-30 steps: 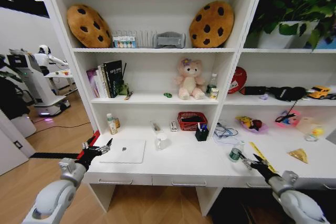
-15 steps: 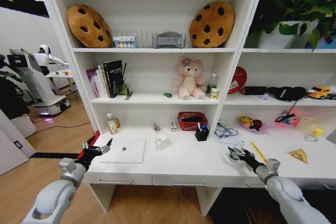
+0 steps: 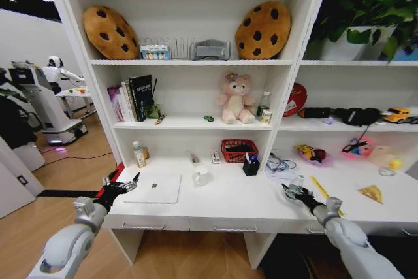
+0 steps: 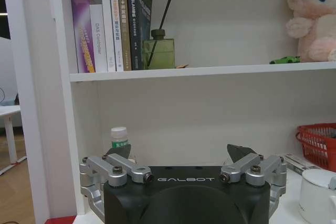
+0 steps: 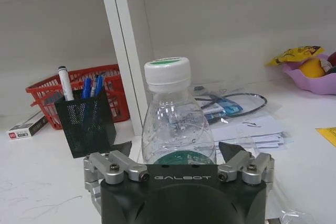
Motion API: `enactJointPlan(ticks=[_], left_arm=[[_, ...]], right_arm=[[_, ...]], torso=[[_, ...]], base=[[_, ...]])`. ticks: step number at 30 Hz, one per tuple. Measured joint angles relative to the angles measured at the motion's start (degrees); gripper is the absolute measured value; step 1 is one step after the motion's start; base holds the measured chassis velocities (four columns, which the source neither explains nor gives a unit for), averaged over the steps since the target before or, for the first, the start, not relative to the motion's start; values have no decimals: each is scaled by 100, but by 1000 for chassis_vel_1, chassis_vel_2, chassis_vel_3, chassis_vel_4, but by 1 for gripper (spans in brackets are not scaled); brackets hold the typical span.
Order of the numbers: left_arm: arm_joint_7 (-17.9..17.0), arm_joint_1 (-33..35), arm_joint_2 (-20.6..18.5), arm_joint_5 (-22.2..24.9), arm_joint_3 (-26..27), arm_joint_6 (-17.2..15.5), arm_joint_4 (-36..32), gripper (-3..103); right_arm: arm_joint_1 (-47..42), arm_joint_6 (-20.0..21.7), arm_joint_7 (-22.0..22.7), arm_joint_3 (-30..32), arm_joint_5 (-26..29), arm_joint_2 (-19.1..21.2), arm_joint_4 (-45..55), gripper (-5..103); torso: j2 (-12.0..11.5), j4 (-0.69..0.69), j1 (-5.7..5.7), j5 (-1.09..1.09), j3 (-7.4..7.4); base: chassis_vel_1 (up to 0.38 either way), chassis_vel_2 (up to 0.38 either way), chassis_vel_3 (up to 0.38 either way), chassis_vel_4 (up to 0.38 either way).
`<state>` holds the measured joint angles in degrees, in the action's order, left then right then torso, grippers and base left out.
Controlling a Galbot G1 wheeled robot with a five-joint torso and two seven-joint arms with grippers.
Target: Organize the objects on the table.
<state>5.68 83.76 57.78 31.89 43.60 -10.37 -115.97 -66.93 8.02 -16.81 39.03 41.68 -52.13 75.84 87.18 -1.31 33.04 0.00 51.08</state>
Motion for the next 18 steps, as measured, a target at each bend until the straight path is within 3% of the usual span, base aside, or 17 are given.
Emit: enactJointPlan(ticks=[2, 6, 7, 8, 9, 10, 11, 12, 14, 18], left_arm=[[0, 0, 0, 0, 0, 0, 0, 100], [0, 0, 0, 0, 0, 0, 0, 100], [0, 0, 0, 0, 0, 0, 0, 100], [0, 0, 0, 0, 0, 0, 0, 100], [0, 0, 0, 0, 0, 0, 0, 100], [0, 0, 0, 0, 0, 0, 0, 100], [0, 0, 0, 0, 0, 0, 0, 100], [0, 0, 0, 0, 0, 0, 0, 100], [0, 0, 0, 0, 0, 0, 0, 100], [0, 0, 0, 0, 0, 0, 0, 100]], right_arm=[[14, 23, 26, 1, 0, -6, 11, 84], [-3, 24, 44, 11, -6, -13, 57, 79], [-59, 22, 82, 20, -6, -16, 127, 69], [-110, 5, 104, 30, -6, -22, 174, 69], [-198, -22, 151, 61, -46, -36, 250, 57], [-198, -22, 151, 61, -46, -36, 250, 57], [-290, -64, 200, 99, -102, -57, 328, 57], [-402, -133, 254, 145, -184, -80, 422, 47], [-490, -208, 294, 190, -282, -98, 497, 47], [-911, -633, 389, 531, -863, -183, 1003, 35]], torso=[[0, 0, 0, 0, 0], [0, 0, 0, 0, 0], [0, 0, 0, -1, 0], [0, 0, 0, 0, 0], [0, 0, 0, 0, 0], [0, 0, 0, 0, 0], [0, 0, 0, -1, 0], [0, 0, 0, -1, 0], [0, 0, 0, 0, -1], [0, -1, 0, -1, 0]], base=[[0, 0, 0, 0], [0, 0, 0, 0], [0, 0, 0, 0], [0, 0, 0, 0], [0, 0, 0, 0], [0, 0, 0, 0], [0, 0, 0, 0], [0, 0, 0, 0], [0, 0, 0, 0], [0, 0, 0, 0]])
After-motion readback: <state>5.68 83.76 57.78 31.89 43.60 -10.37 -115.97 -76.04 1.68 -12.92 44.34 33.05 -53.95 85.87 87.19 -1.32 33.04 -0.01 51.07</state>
